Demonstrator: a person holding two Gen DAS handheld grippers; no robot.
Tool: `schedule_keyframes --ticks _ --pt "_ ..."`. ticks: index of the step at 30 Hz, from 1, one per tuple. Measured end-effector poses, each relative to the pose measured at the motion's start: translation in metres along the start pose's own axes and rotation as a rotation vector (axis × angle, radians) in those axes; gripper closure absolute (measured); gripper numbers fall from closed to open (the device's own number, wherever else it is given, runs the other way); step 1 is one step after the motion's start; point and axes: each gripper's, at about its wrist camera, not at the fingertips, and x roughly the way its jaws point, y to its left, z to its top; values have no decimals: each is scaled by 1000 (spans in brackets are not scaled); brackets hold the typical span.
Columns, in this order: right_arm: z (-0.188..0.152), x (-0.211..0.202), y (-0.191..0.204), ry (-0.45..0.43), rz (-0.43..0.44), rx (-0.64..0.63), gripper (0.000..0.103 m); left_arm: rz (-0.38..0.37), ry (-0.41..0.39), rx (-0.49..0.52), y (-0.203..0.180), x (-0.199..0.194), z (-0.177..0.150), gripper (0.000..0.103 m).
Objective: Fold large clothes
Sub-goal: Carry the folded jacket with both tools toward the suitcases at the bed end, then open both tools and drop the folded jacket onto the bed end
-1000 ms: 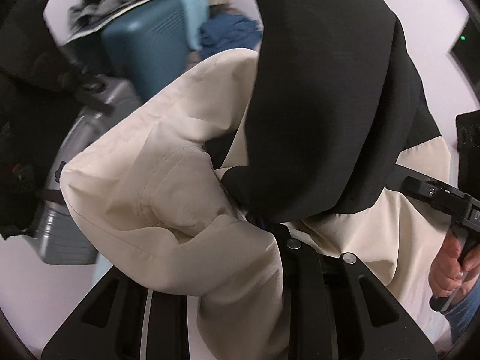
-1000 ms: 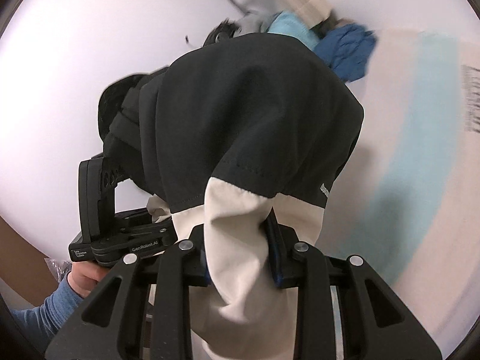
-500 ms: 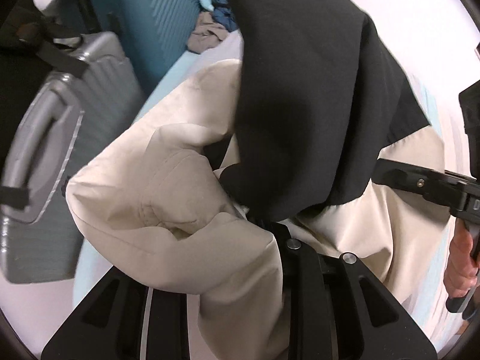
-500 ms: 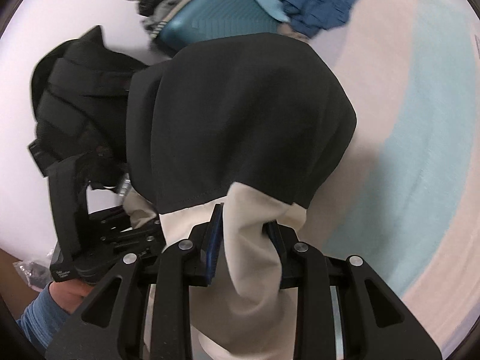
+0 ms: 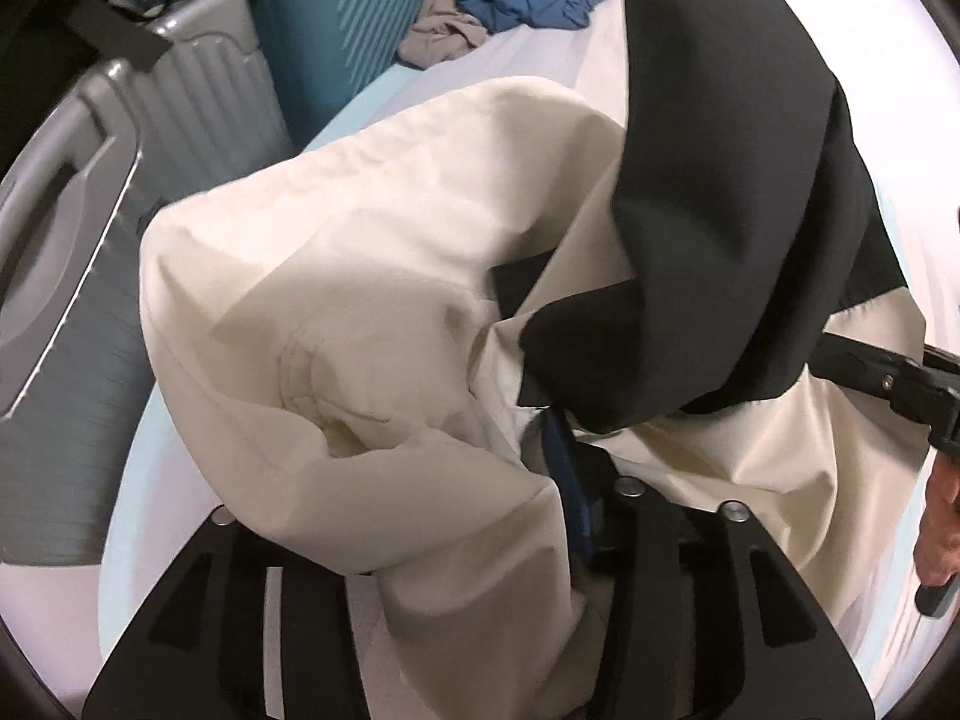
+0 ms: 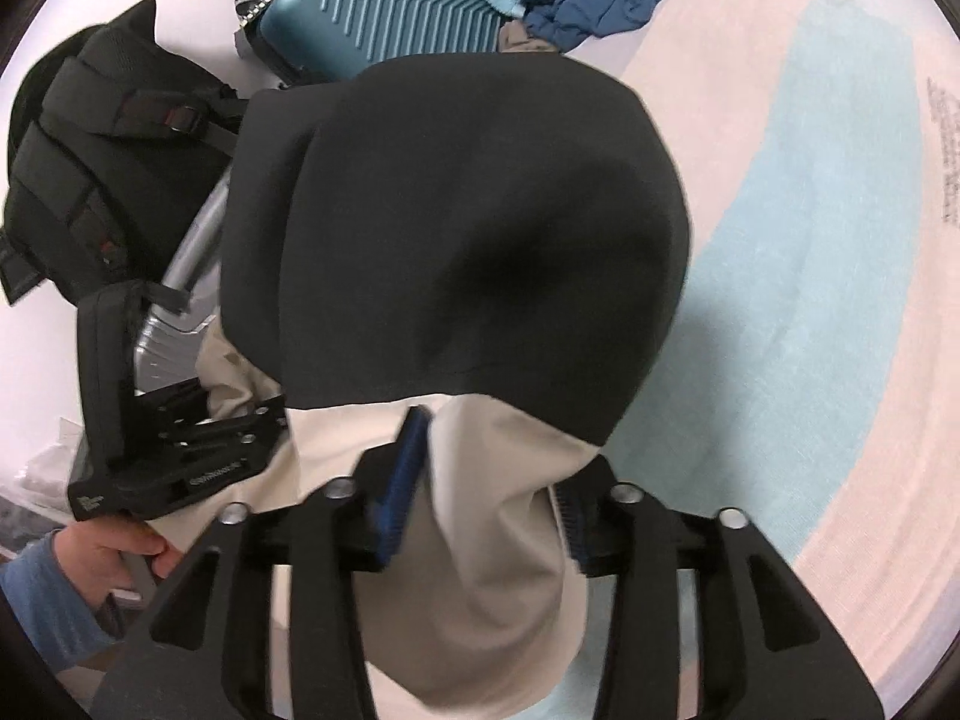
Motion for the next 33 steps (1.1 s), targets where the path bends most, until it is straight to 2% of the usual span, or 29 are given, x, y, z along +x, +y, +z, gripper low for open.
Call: schedule_keyframes --ticks 1,4,5,7,8,11,14,17,19,22,25,31,33 --pt "-1 -3 2 -17 -39 3 41 3 -10 -7 0 -3 -1 54" --pt "-3 -10 10 -61 -127 -11 27 53 -49 -25 1 -20 -7 37" --pt "-3 -13 11 -75 -135 -11 22 65 -63 -29 -2 -29 -12 25" --pt "-6 -24 13 -112 -169 -7 12 91 -98 -39 -2 -44 -19 10" --pt "-7 -32 15 -138 -202 1 7 97 -113 -44 -1 -51 -23 9" --pt "-12 -52 16 -176 -263 40 7 133 -140 -41 -3 -73 -37 6" --pt "-22 -82 23 -225 -329 50 7 179 -201 -23 -10 -106 -58 6" --pt "-46 -115 40 -252 -406 15 7 250 -264 -13 -23 -142 -81 6" --pt "-66 -137 51 -268 -461 -12 7 258 -302 -17 -31 -163 -96 6" --pt "-103 -173 72 -326 -485 -45 7 253 -323 -56 -45 -195 -127 6" --pt "-139 -205 89 -368 -483 -53 7 195 -310 -112 -58 -229 -164 6" --pt "-213 -264 121 -397 -499 -55 7 214 -311 -151 -97 -288 -237 6" --pt "-239 -283 129 -407 -493 -49 7 210 -335 -165 -107 -306 -261 6"
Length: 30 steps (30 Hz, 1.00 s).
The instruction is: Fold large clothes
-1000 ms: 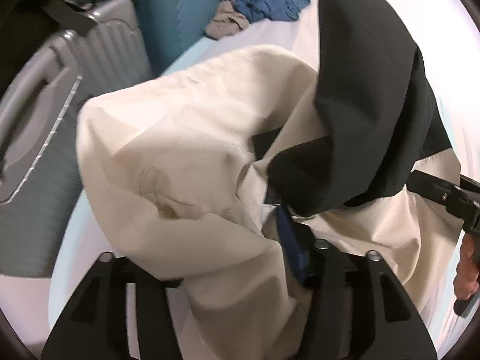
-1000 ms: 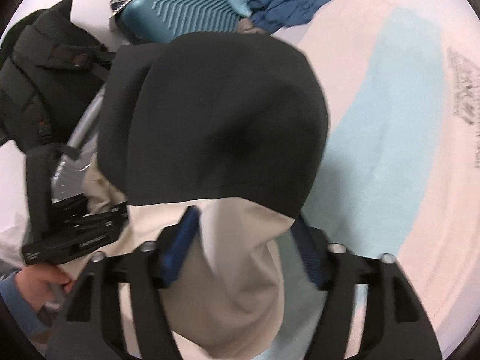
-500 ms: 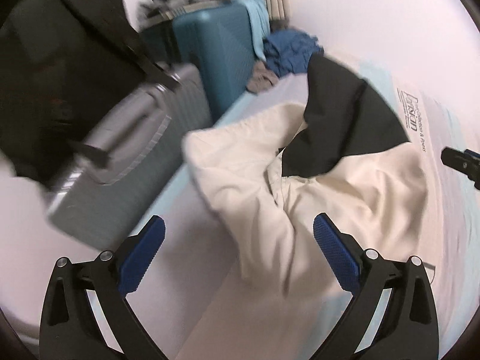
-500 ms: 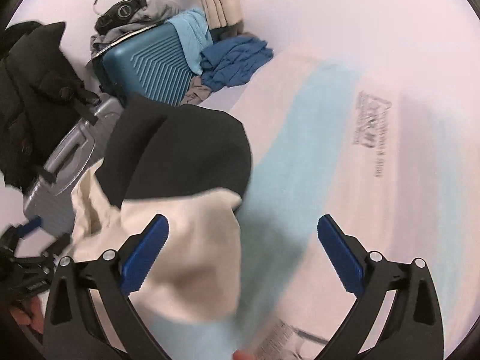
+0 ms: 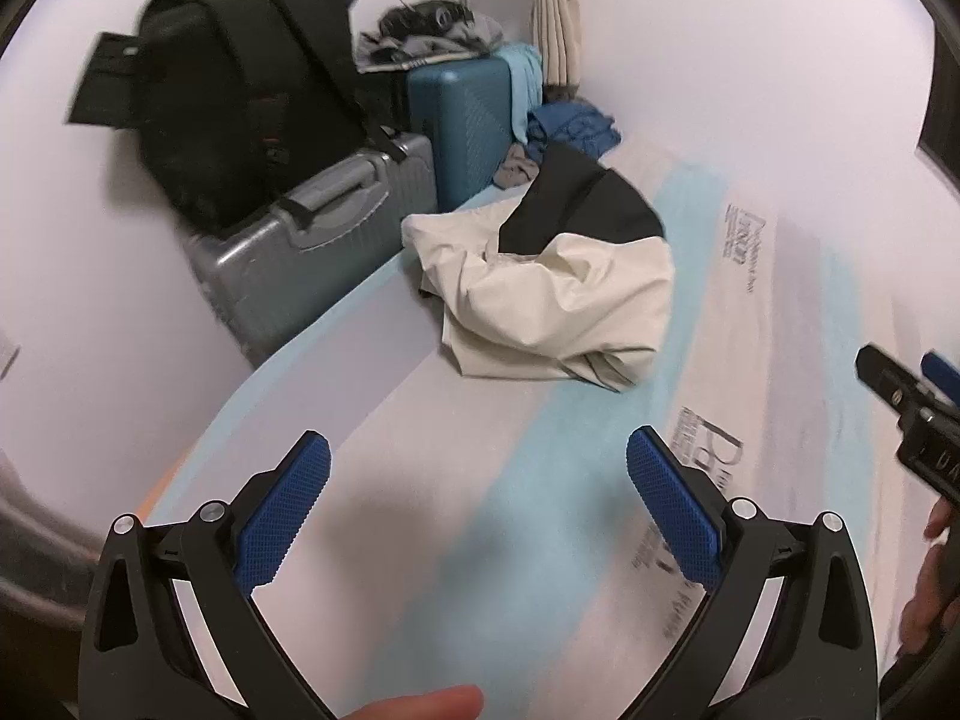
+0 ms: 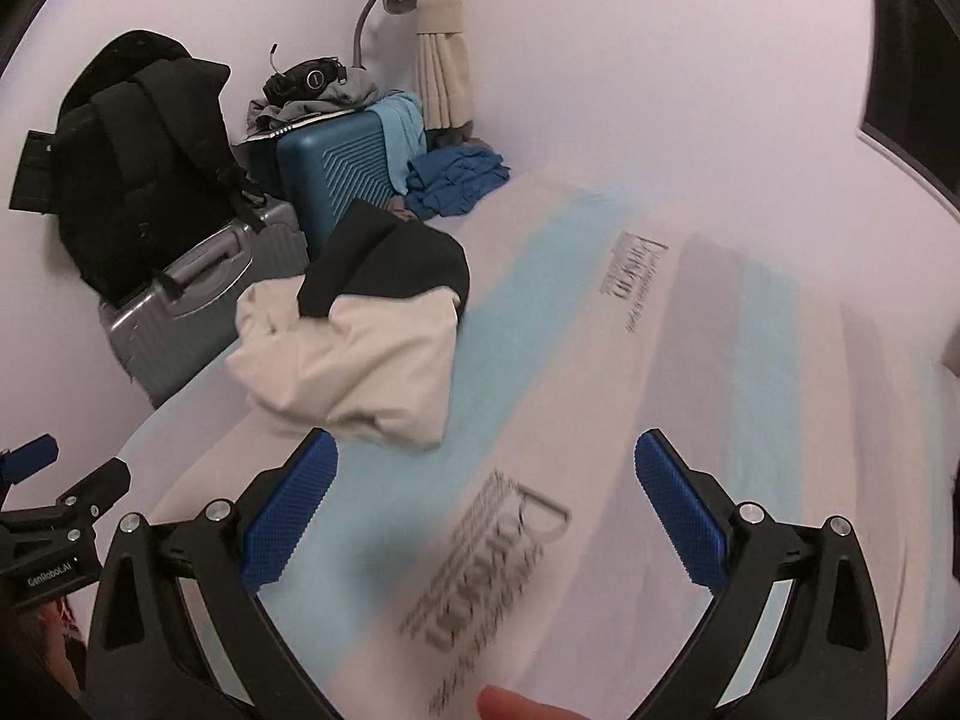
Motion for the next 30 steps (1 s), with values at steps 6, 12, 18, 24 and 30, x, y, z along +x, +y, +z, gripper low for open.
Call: schedule_keyframes --ticks 6,12,18,24,30 --pt "-38 -53 5 -51 -14 -27 7 9 -31 5 -5 -45 -43 6" --pt "-75 -73 22 -29 -27 -38 7 2 -47 -17 8 -60 -71 6" --pt "-96 -84 40 -32 -36 -28 7 -15 -66 11 25 -66 -88 6" --pt "-107 -94 53 -42 -48 -23 7 -25 -86 31 35 -71 -95 6" --pt "-113 -103 58 -35 -49 -16 7 -36 -76 47 36 -74 -102 6"
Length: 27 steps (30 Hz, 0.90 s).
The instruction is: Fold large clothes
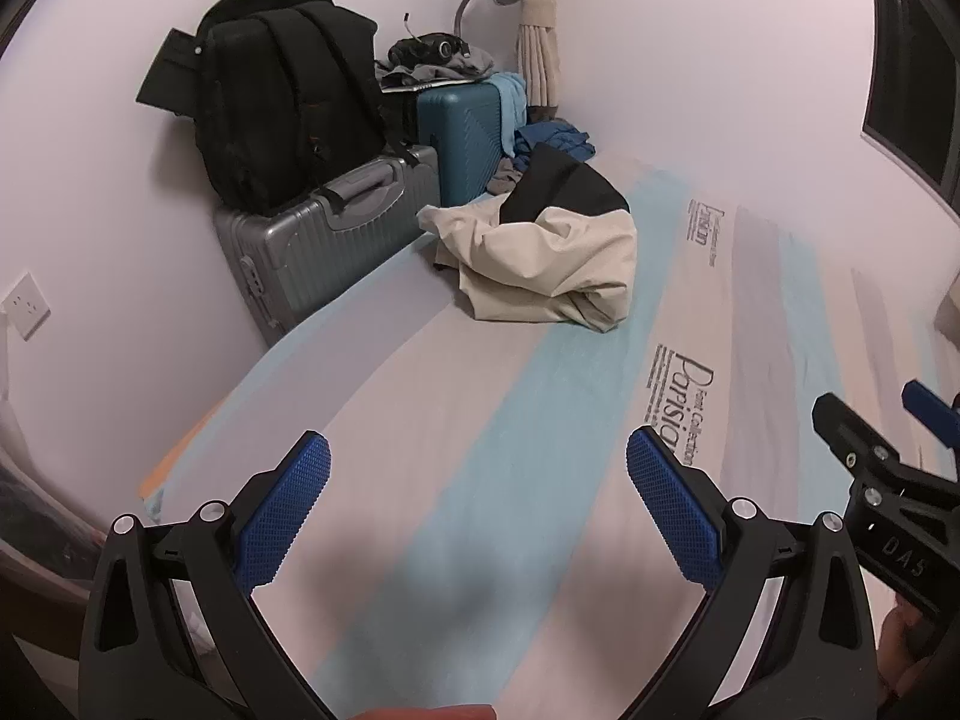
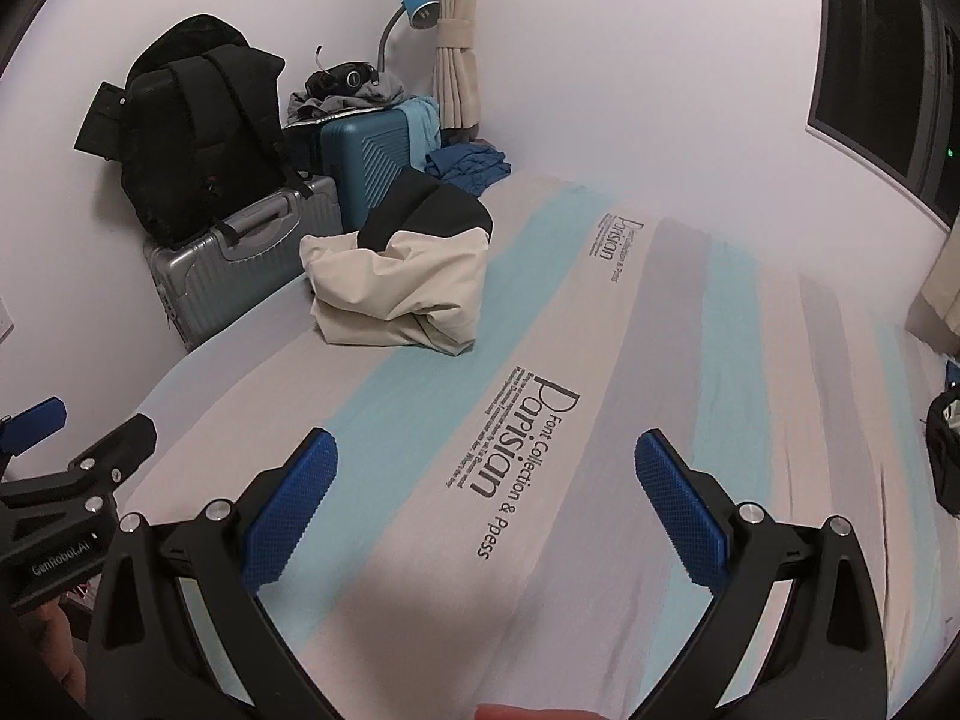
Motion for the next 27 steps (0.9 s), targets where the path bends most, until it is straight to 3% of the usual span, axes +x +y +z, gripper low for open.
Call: schedule_keyframes --ticks 27 --pt "0 -2 -3 28 -22 -11 7 0 28 9 -2 3 -4 6"
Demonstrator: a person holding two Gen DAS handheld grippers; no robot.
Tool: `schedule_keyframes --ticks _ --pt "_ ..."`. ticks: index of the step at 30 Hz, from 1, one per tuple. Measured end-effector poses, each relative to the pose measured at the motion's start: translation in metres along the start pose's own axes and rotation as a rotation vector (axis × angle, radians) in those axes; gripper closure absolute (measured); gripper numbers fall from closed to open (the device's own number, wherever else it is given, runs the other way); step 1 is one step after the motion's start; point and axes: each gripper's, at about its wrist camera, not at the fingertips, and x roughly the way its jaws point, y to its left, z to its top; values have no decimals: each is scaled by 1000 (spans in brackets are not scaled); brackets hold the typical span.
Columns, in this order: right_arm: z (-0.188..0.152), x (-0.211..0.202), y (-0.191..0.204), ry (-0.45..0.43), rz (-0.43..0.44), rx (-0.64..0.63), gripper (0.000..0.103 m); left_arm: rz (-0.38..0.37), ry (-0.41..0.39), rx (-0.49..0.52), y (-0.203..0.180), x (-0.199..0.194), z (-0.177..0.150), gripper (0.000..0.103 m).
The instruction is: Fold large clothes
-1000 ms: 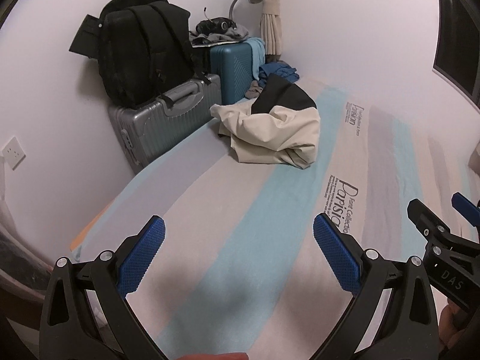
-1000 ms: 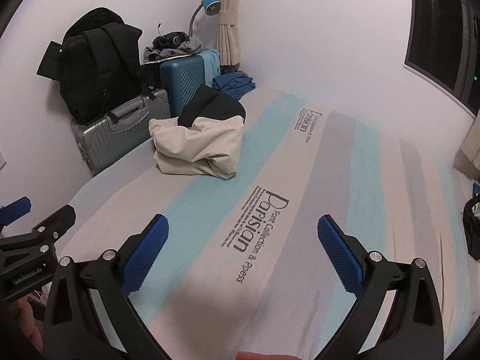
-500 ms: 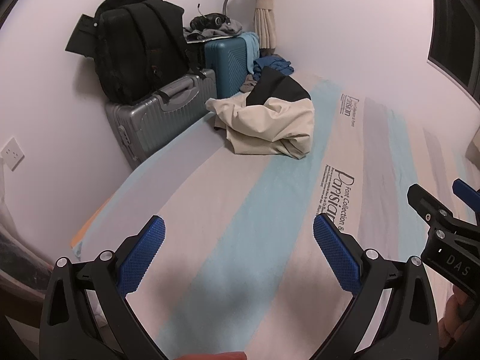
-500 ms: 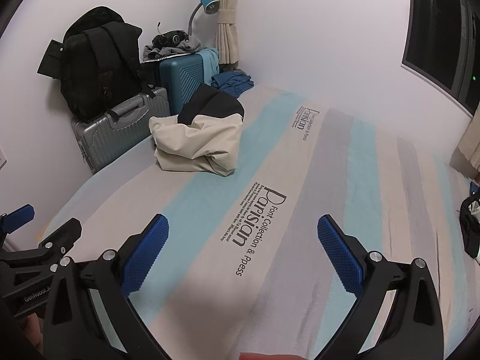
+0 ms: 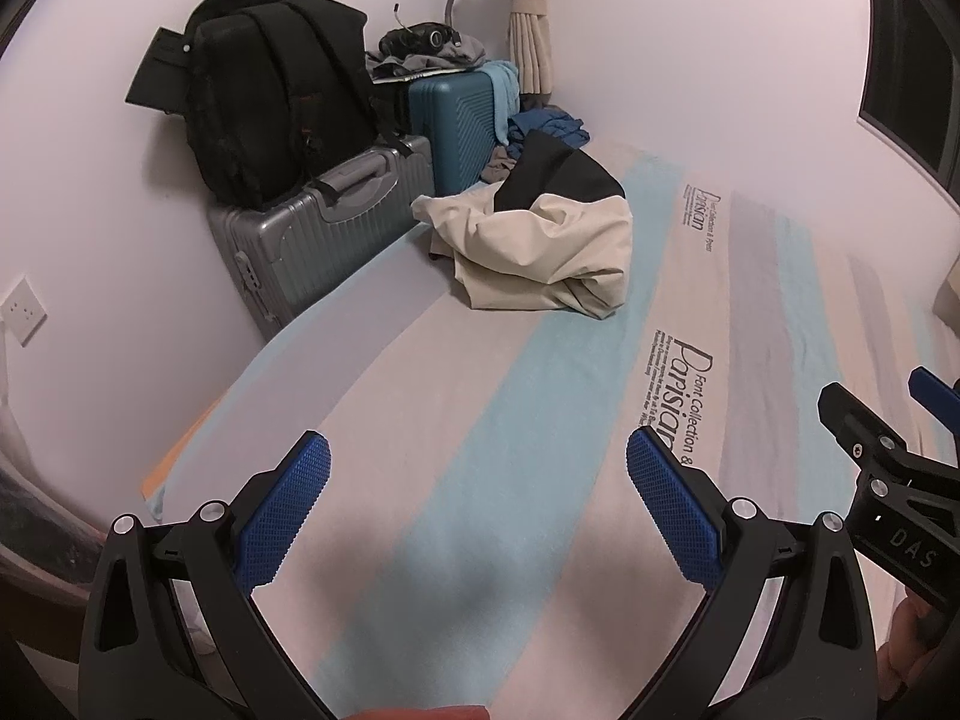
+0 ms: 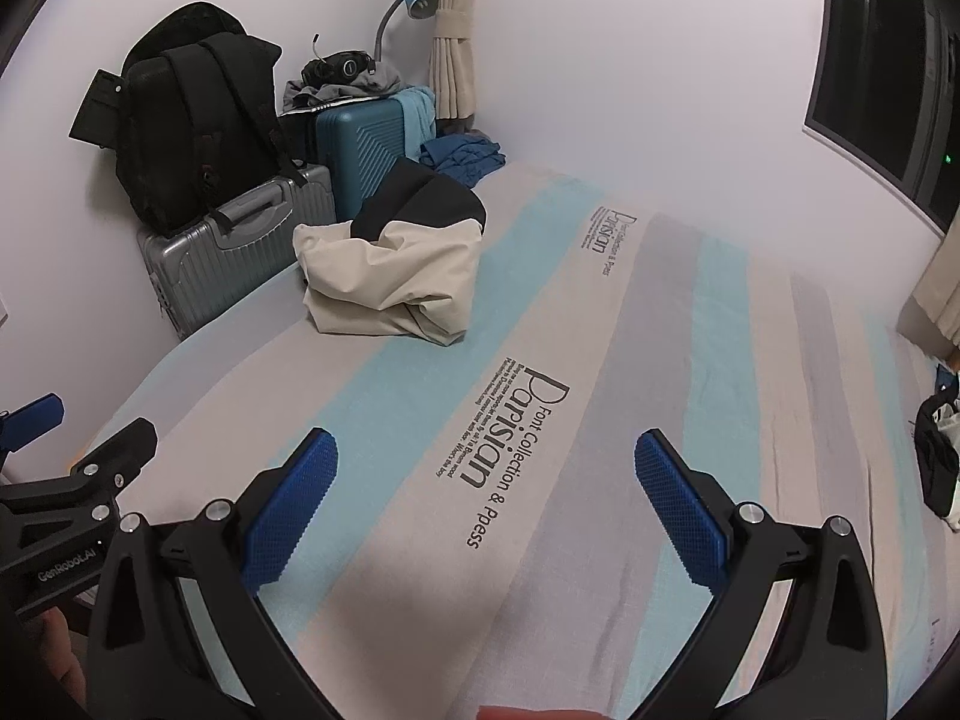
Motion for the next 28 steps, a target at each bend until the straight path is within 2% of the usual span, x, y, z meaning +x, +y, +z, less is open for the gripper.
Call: schedule_keyframes --ticks 13,19,28 --pt "3 5 -1 8 2 -1 7 -18 5 -3 6 14 10 6" --pt "5 10 0 12 -3 -1 7 -4 -81 41 -1 5 11 6" --pt "8 14 -2 19 2 7 7 -30 -24 7 3 16 19 6"
